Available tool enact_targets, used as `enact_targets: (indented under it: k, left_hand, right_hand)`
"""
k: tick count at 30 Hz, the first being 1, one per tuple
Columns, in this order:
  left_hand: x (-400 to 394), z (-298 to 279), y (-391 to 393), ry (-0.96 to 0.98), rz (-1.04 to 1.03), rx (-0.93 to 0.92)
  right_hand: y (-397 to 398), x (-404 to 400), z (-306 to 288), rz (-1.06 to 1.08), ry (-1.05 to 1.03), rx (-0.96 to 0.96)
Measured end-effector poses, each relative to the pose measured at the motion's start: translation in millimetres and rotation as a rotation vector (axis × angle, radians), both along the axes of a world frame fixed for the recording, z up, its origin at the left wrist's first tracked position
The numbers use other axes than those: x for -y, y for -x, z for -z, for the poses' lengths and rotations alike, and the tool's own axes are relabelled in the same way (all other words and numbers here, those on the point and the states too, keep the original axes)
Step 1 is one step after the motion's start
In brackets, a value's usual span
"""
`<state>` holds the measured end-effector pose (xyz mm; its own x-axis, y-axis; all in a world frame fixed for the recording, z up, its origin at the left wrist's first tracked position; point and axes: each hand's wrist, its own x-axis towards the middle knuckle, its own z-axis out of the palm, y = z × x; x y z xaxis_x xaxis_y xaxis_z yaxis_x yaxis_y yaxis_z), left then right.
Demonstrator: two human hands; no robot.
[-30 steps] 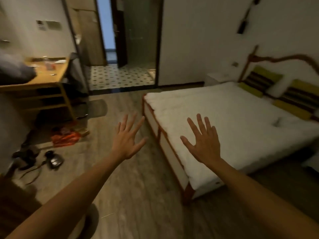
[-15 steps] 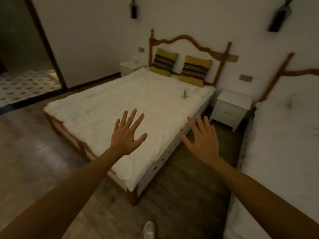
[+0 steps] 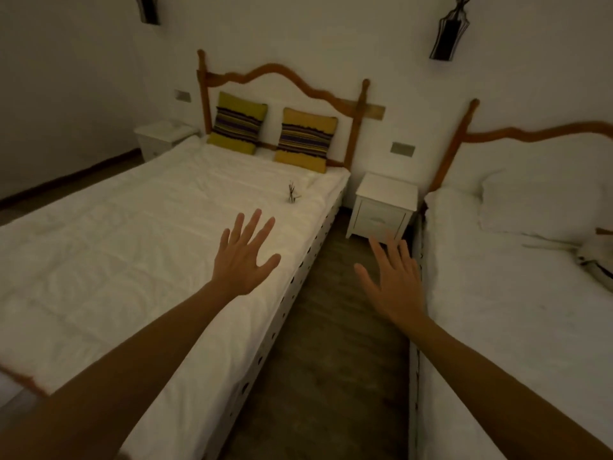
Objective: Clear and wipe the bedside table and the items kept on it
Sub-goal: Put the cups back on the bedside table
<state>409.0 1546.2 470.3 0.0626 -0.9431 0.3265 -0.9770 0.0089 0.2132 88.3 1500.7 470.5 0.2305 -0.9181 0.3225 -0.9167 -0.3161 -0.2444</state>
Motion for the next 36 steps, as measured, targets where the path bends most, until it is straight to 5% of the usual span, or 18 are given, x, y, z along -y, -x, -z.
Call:
enact_targets:
  k: [14,36]
  left_hand:
    - [287.4,26.3,2.2,-0.028,0.068,0.053]
    - [748.9,91.2,-10.1,-0.137,-0.097,-0.153]
  right_hand:
    - [25.9,274.3,44.8,0.120,-0.073,0.008]
    - [-5.8,760.8,84.4,-0.101,-0.264,-0.019]
